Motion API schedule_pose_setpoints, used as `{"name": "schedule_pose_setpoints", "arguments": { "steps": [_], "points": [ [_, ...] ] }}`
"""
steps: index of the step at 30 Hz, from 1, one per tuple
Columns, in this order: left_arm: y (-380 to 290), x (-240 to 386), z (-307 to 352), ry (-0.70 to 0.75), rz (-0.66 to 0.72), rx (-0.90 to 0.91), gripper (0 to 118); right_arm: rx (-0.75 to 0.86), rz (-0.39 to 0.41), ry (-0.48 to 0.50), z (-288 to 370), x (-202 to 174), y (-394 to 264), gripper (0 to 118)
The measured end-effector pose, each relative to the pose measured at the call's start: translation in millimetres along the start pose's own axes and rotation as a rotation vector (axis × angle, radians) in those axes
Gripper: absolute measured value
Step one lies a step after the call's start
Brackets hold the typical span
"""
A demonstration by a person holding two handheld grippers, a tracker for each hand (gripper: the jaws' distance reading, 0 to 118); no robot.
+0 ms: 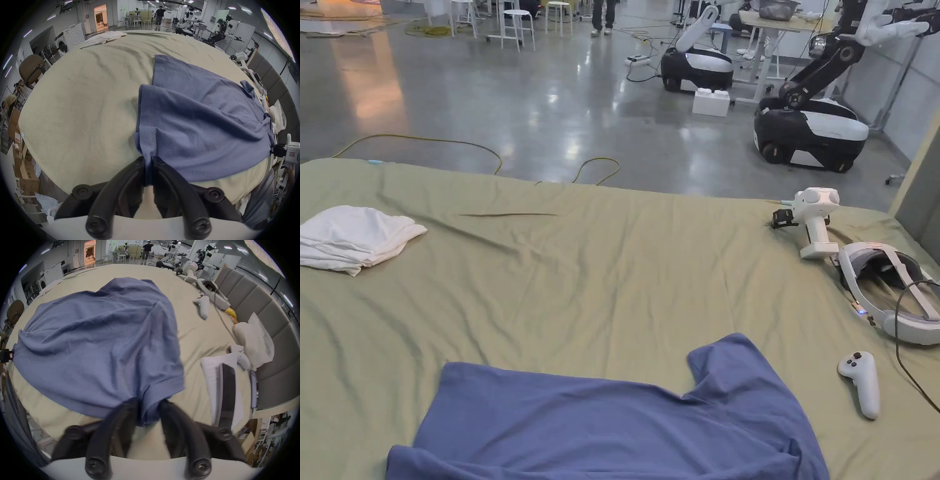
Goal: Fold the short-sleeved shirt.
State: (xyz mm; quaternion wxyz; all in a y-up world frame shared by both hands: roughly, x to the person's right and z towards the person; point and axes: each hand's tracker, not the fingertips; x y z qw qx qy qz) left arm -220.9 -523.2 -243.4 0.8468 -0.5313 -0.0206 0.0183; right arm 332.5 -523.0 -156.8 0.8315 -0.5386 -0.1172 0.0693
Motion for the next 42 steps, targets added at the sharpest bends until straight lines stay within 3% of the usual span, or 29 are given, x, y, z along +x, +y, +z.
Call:
{"name": "schedule_pose_setpoints", "arguments": {
  "steps": [2, 4, 8, 15, 22, 24, 25, 26, 27, 29, 35, 42],
  "points": [
    [6.0, 0.9, 8.7, -0.009, -0.002, 0.036, 37, 0.062, -0.004, -0.027, 13.9, 1.6, 7.2, 62],
    [15.3, 3.7, 20.4, -0.031, 0.007, 0.101, 45, 0.149, -0.027, -0.005, 40.4, 2.9, 19.3, 63],
    [40.5, 16.7, 50.1, -0.078, 0.02, 0.278, 45, 0.361, -0.088, 0.055, 72.3, 2.9, 46.3, 63],
    [79.6, 55.5, 97.0, -0.089, -0.022, 0.591, 45, 0.736, -0.117, 0.06, 118.5, -24.1, 85.1, 63],
    [90.1, 85.0, 126.9, -0.056, -0.07, 0.815, 41, 0.99, -0.199, -0.028, 145.1, -51.8, 102.6, 63],
    [89.1, 90.9, 132.6, -0.048, -0.089, 0.848, 23, 1.006, -0.227, -0.006, 148.2, -54.2, 106.2, 55],
    [89.2, 94.5, 134.7, -0.032, -0.103, 0.859, 18, 1.027, -0.247, 0.02, 150.0, -54.5, 107.0, 39],
    [88.5, 97.3, 136.5, -0.012, -0.115, 0.871, 12, 1.025, -0.251, 0.02, 151.4, -55.6, 108.7, 9],
    [87.6, 98.3, 137.7, -0.016, -0.124, 0.877, 4, 1.031, -0.262, 0.0, 152.5, -57.4, 109.5, 9],
    [85.1, 99.2, 140.3, 0.0, -0.125, 0.907, 0, 1.06, -0.261, 0.019, 153.1, -56.9, 110.3, 1],
    [94.1, 85.4, 128.0, -0.011, -0.108, 0.855, 0, 1.051, -0.22, 0.016, 152.1, -60.8, 117.3, 0],
    [144.9, 44.5, 50.0, -0.061, -0.031, 0.489, 0, 0.954, -0.196, 0.025, 127.1, -57.6, 120.0, 0]
  ]
}}
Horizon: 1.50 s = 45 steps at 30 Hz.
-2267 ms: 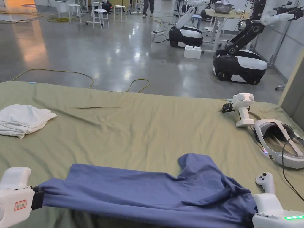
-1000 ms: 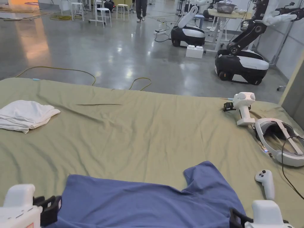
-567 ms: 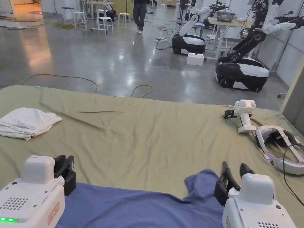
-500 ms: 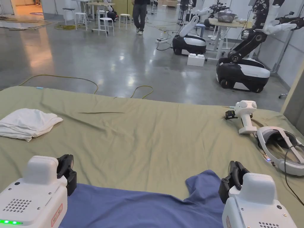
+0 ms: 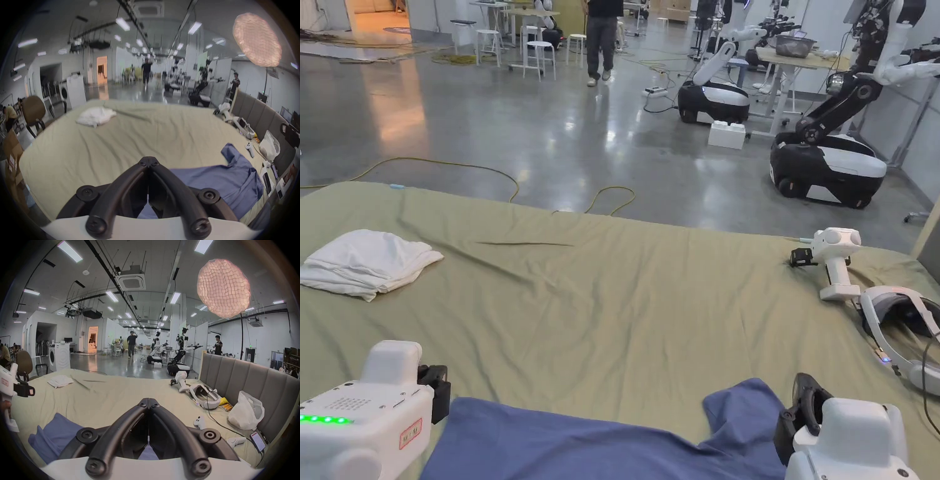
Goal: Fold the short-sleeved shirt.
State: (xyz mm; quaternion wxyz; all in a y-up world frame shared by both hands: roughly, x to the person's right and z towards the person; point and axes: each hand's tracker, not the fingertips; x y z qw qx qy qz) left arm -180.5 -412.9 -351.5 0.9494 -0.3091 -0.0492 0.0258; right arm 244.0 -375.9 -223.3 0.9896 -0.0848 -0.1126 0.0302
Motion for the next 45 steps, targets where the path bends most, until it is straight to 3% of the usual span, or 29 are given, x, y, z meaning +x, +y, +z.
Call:
{"name": "schedule_pose_setpoints", "arguments": {
  "steps": [7, 12, 15, 18, 22, 24, 26, 32, 34, 38, 45],
  "points": [
    [15.5, -31.6, -101.0, -0.013, 0.034, -0.276, 1, -0.094, 0.013, -0.001, -13.7, 11.0, -20.1, 0],
    [20.8, -38.1, -164.9, -0.053, 0.05, -0.462, 48, -0.15, 0.024, -0.017, -19.9, 19.7, -32.3, 0],
    [11.9, -35.2, -193.4, -0.024, 0.014, -0.544, 57, -0.179, 0.038, -0.028, -20.9, 25.0, -39.2, 0],
    [0.6, -29.9, -215.7, 0.021, -0.028, -0.631, 57, -0.202, 0.053, -0.041, -21.5, 30.1, -45.6, 0],
    [-0.6, -15.9, -210.0, 0.048, -0.027, -0.587, 53, -0.236, 0.053, -0.055, -25.5, 37.9, -51.8, 0],
    [-4.0, -9.0, -204.3, 0.058, -0.087, -0.555, 35, -0.251, 0.045, -0.06, -29.9, 41.4, -54.6, 0],
    [-6.2, -2.7, -200.7, 0.059, -0.166, -0.516, 9, -0.273, 0.04, -0.065, -35.8, 45.2, -56.7, 0],
    [0.4, -17.8, -181.9, 0.016, -0.076, -0.462, 6, -0.421, 0.038, -0.075, -85.2, 65.7, -62.2, 0],
    [3.9, -18.7, -171.2, 0.011, -0.078, -0.438, 6, -0.511, 0.028, -0.067, -112.4, 75.6, -64.7, 11],
    [8.9, -16.6, -153.1, 0.004, -0.085, -0.394, 6, -0.682, -0.01, -0.026, -167.6, 93.5, -78.1, 54],
    [9.3, -12.3, -135.0, -0.004, -0.077, -0.338, 6, -0.935, -0.034, 0.011, -244.3, 110.9, -122.1, 56]
  ]
}}
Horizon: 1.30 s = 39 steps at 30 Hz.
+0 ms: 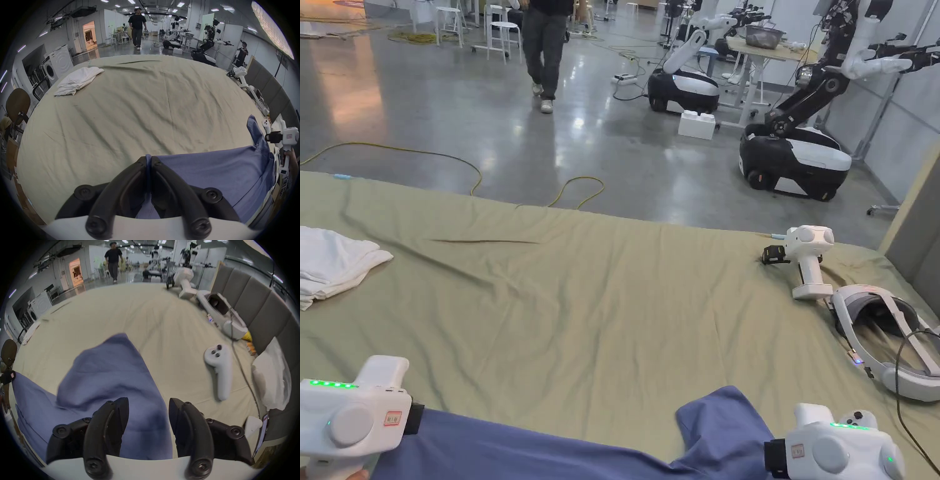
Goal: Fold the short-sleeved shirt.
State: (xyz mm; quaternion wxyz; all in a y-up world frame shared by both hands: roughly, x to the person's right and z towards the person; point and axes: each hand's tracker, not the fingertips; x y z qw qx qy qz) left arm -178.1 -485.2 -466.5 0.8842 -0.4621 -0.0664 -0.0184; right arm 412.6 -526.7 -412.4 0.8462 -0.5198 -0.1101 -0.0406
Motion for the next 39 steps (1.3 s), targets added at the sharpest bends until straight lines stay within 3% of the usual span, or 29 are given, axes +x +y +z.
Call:
{"name": "schedule_pose_setpoints", "arguments": {
  "steps": [5, 7, 8, 12, 28, 32, 39],
  "points": [
    [-7.8, 0.6, 12.3, 0.003, 0.005, 0.007, 6, -0.046, -0.02, 0.013, -18.0, -0.1, 1.3, 44],
    [-10.4, -0.9, 14.0, 0.002, 0.018, 0.007, 6, -0.017, -0.048, 0.036, -14.0, -1.1, 2.7, 9],
    [-11.6, -1.5, 14.6, 0.002, 0.022, 0.007, 6, -0.026, -0.049, 0.061, -14.8, -3.3, 2.5, 2],
    [-16.0, -3.0, 13.7, 0.007, 0.033, 0.003, 6, -0.008, 0.034, 0.018, -11.5, -15.4, -2.8, 1],
    [-34.5, -20.9, 94.4, -0.056, 0.051, 0.151, 6, 0.288, 0.038, 0.073, 147.9, 12.8, -57.5, 0],
    [-57.1, -29.1, 116.2, -0.075, 0.058, 0.182, 6, 0.301, 0.054, 0.078, 180.9, 19.0, -88.4, 0],
    [-117.5, -33.7, 136.7, -0.08, 0.027, 0.169, 6, 0.238, 0.156, 0.011, 195.3, 18.3, -155.8, 0]
  ]
}}
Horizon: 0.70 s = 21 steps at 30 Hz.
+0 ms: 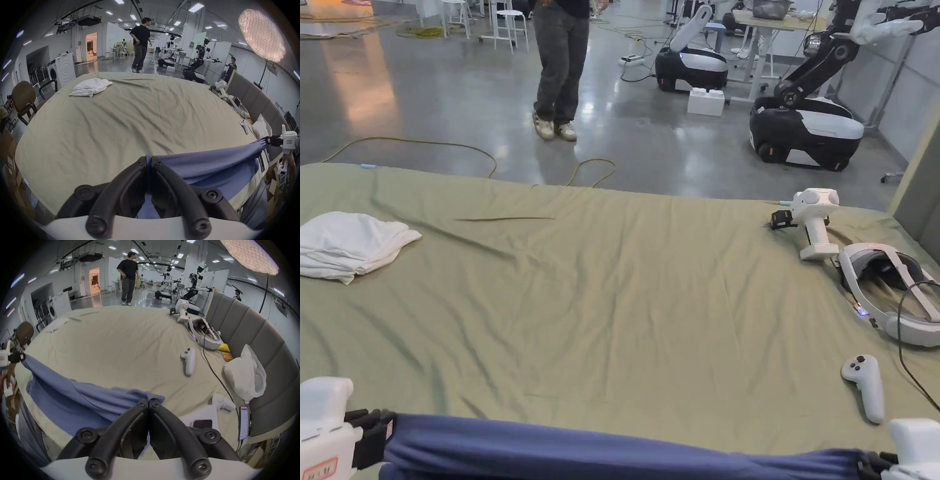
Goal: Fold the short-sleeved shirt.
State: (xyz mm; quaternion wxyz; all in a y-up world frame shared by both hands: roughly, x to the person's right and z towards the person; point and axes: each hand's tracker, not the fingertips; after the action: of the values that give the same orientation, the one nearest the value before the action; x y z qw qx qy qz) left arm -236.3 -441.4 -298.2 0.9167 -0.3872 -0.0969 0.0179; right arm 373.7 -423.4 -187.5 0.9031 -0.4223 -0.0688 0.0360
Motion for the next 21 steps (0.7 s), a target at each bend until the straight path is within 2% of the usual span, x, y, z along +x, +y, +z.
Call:
{"name": "schedule_pose_setpoints", "arguments": {
  "steps": [4, 10, 19, 21],
  "points": [
    [-39.1, -0.7, 5.7, 0.011, -0.004, -0.068, 6, -0.089, 0.048, -0.027, 0.3, -10.7, -36.1, 0],
    [-84.7, -3.0, -10.0, 0.03, -0.019, -0.207, 6, -0.196, 0.063, -0.047, -15.0, -24.7, -75.0, 0],
    [-94.4, 0.2, -24.9, 0.05, 0.013, -0.264, 7, -0.287, 0.048, -0.058, -48.0, -35.3, -95.6, 0],
    [-91.9, -0.7, -23.8, 0.047, 0.033, -0.264, 13, -0.276, 0.054, -0.068, -45.5, -35.5, -94.1, 2]
  ]
}}
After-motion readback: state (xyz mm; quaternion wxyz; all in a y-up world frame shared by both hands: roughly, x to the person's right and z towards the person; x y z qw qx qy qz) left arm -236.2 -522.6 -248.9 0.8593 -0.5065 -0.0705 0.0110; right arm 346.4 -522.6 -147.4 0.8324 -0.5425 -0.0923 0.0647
